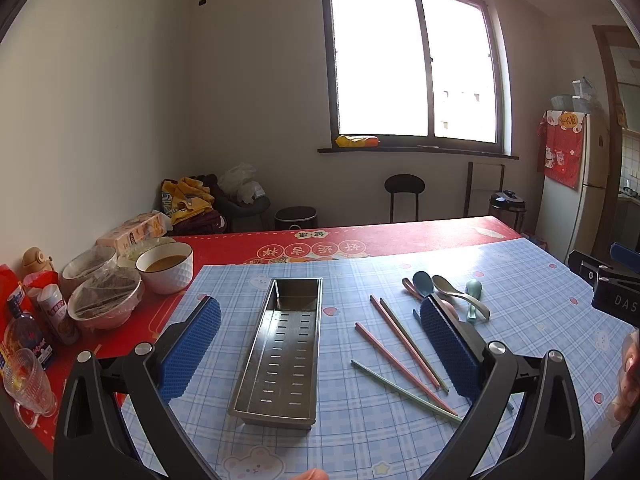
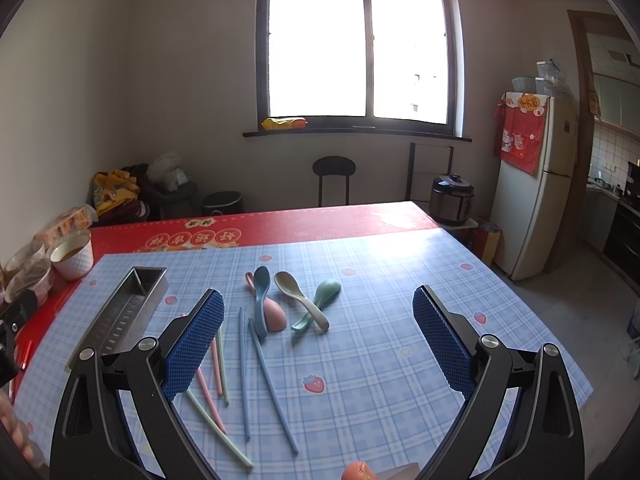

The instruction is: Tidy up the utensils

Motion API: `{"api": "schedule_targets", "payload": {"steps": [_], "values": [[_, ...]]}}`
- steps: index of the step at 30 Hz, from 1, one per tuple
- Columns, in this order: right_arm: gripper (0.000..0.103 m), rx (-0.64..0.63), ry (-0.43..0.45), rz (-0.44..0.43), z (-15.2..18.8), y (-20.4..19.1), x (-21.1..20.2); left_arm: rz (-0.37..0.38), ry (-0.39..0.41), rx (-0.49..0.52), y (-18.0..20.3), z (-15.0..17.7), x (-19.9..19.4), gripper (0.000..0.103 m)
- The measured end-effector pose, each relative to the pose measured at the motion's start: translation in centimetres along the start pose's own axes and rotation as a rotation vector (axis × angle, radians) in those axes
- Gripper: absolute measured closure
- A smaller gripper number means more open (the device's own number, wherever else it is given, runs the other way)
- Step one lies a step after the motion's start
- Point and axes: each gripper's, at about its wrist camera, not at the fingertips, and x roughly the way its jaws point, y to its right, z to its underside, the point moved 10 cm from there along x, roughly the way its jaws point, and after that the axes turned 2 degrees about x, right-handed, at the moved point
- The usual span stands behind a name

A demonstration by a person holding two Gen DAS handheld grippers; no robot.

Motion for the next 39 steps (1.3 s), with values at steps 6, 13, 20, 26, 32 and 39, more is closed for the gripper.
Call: {"api": "schedule_targets", "payload": {"steps": [6,13,20,26,32,39], "values": [[0.011,0.001,-0.002,-0.002,0.1,0.0,0.0,-0.001,-0.002,-0.001,-0.1,0.0,0.0,0.005],[0.011,0.003,-0.004,0.001,0.2,0.1,0.1,0.000,-0.003,-0.002,-0.1,0.2,0.1,0.005],[0.011,0.003,-0.007,0.001,0.2,0.1,0.1,-0.001,-0.009,-0.006,-0.3,0.6,0.1,0.005],[0.011,0.003,-0.010,0.001,0.3,0.1,0.1,-0.010,-0.013,-0.005,-0.4,0.6,0.2,0.005],[0.011,0.004,-0.018,-0.031,0.5,-0.2,0.4,-0.028,-0.026,-0.006,-0.5,0.8,0.7,0.005],[0.011,0.015,-0.029,-0.094,1.3,-0.6,1.6,-0.031,-0.056,-0.034,-1.2,1.9,2.3,0.005]]}}
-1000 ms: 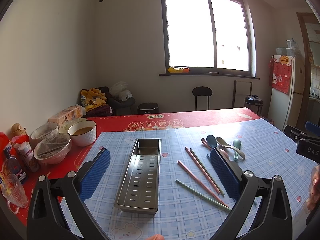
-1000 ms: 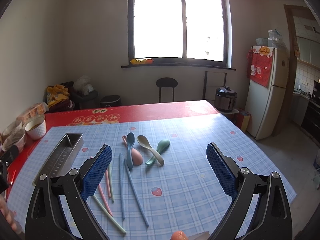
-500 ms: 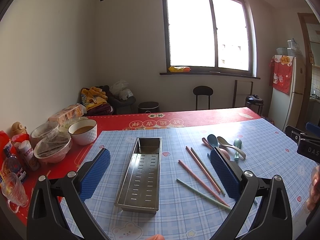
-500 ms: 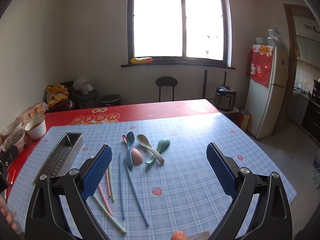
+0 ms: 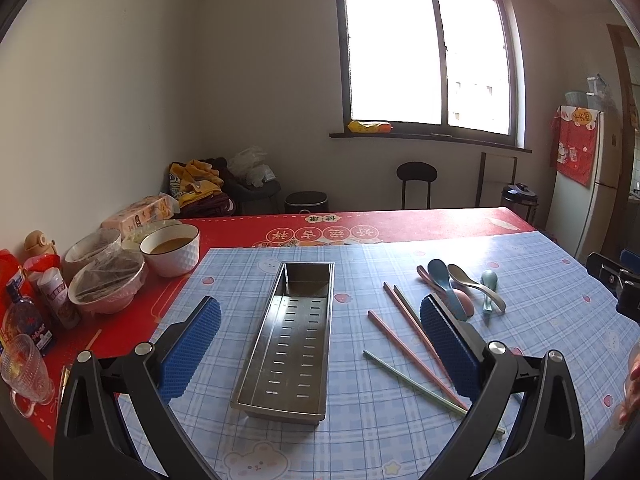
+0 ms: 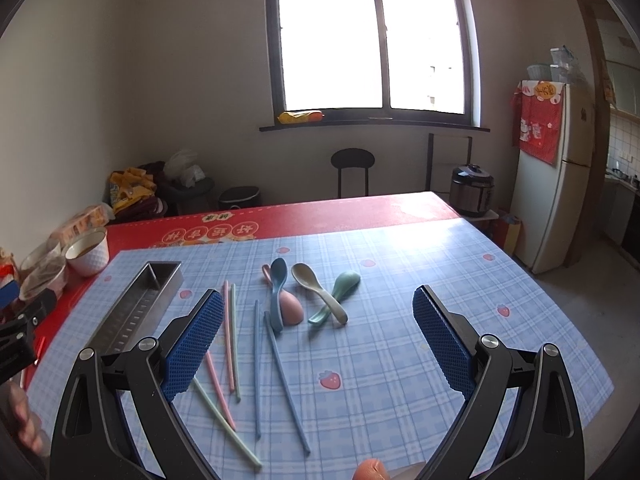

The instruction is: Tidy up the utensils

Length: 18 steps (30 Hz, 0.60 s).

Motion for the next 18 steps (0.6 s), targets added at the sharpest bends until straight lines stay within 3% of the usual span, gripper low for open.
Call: {"api": "schedule_targets", "payload": {"steps": [5,14,18], "values": [[0.010,0.026,-0.009,-0.128,1.0,-0.2,1.6,0.064,-0.020,-0.033,0.0,1.3,1.2,0.005],[0.010,0.031,-0.065,-0.153,2.6,0.2,4.1,0.091,-0.059,-0.092,-0.2,2.5,2.3,0.005],[0.010,0.021,-0.075,-0.122,2.8,0.7,4.9,0.070,-0.074,-0.081,0.2,2.8,2.9,0.005]]}}
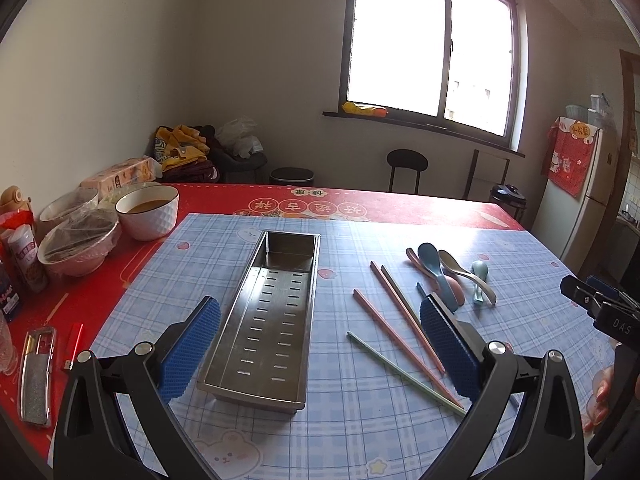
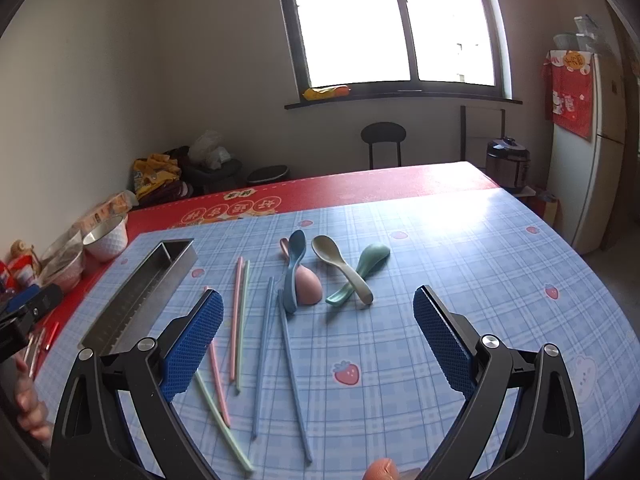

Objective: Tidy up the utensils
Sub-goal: 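Move the left gripper down onto a green chopstick and close it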

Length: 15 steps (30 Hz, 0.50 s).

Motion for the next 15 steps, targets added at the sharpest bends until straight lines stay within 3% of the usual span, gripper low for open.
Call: {"api": "schedule_targets", "payload": {"steps": [4,7,11,13,15], "values": [[0.010,0.008,0.024,0.010,-0.5,1.1,0.4,-0.002,-0.037,0.021,0.9,0.8,1.1,0.005],[0.010,-0.026,0.029,0.041,-1.0,1.8,1.3,-0.001,-0.117,0.024,1.7,2.4,2.6,0.005],[0.010,-0.055,0.016,0.002,-1.6,1.7,2.9,0.040,-0.228,-0.023,3.0,5.0,4.4,0.008],[0.010,-0.087,0.001,-0.025,-1.7,1.2,4.1,0.059,-0.275,-0.032,3.9,6.1,5.2,0.027],[0.010,-0.136,-0.011,-0.034,-1.6,0.5,5.5,0.082,-0.323,-0.048,4.8,7.1,6.0,0.038]]}}
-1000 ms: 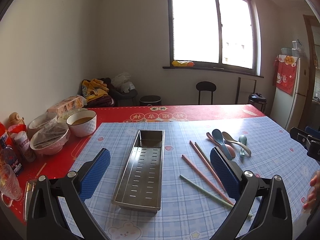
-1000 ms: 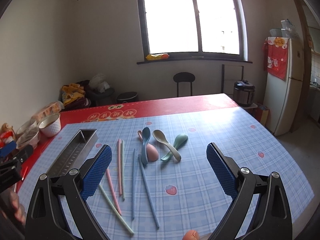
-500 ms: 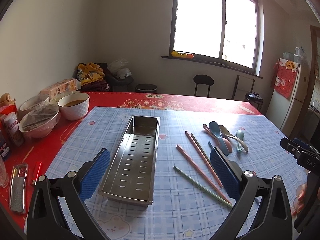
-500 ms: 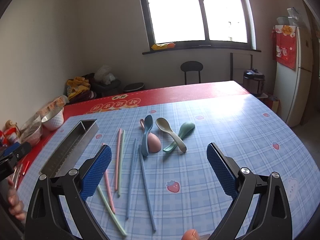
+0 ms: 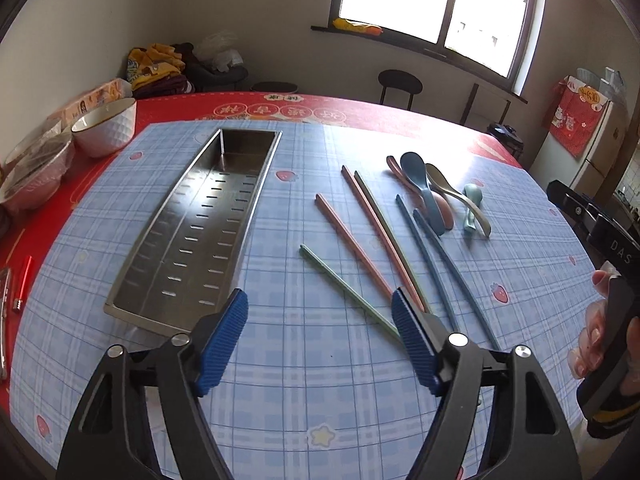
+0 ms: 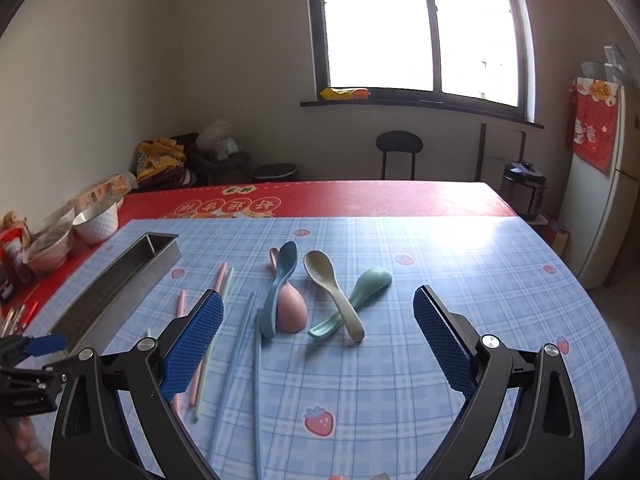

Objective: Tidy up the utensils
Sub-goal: 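Move the left gripper down onto a green chopstick and close it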

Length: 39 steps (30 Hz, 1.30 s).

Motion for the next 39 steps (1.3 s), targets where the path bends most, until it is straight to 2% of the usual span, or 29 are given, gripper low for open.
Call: {"api": "schedule_targets", "payload": {"steps": [2,5,7,9,15,20,23,24,28,34,39], "values": [[0.010,-0.022,-0.015,-0.032,0.3,-0.6,1.6,0.035,-0.051,-0.030,0.8,0.8,1.0,0.046],[0.010,0.018,-0.039,-0.095,1.5,-0.9,3.6,0.074,-0.120,-0.070,1.9,1.9,2.5,0.057],[0.010,0.047,-0.053,-0.119,2.6,-0.6,4.6,0.087,-0.153,-0.093,2.4,2.3,3.3,0.069],[0.010,0.076,-0.084,-0.138,3.5,-0.2,5.2,0.104,-0.179,-0.124,2.7,2.4,4.0,0.071],[0.010,0.163,-0.092,-0.172,3.8,1.4,5.4,0.118,-0.249,-0.214,3.2,2.4,6.0,0.077],[0.010,0.149,-0.085,-0.177,3.7,1.2,5.1,0.112,-0.276,-0.266,3.1,2.4,7.2,0.080],[0.010,0.138,-0.082,-0.184,3.7,0.8,5.0,0.094,-0.272,-0.253,3.1,2.1,7.5,0.088],[0.010,0.138,-0.080,-0.186,3.6,0.8,4.9,0.087,-0.271,-0.239,3.1,2.1,7.6,0.094],[0.010,0.149,-0.077,-0.190,3.6,1.0,4.8,0.064,-0.241,-0.199,3.0,1.3,8.2,0.098],[0.010,0.155,-0.085,-0.195,3.7,1.1,4.8,0.017,-0.217,-0.145,2.0,-0.3,9.3,0.099],[0.010,0.166,-0.087,-0.197,3.7,1.4,4.9,-0.032,-0.202,-0.034,2.5,0.3,8.7,0.097]]}}
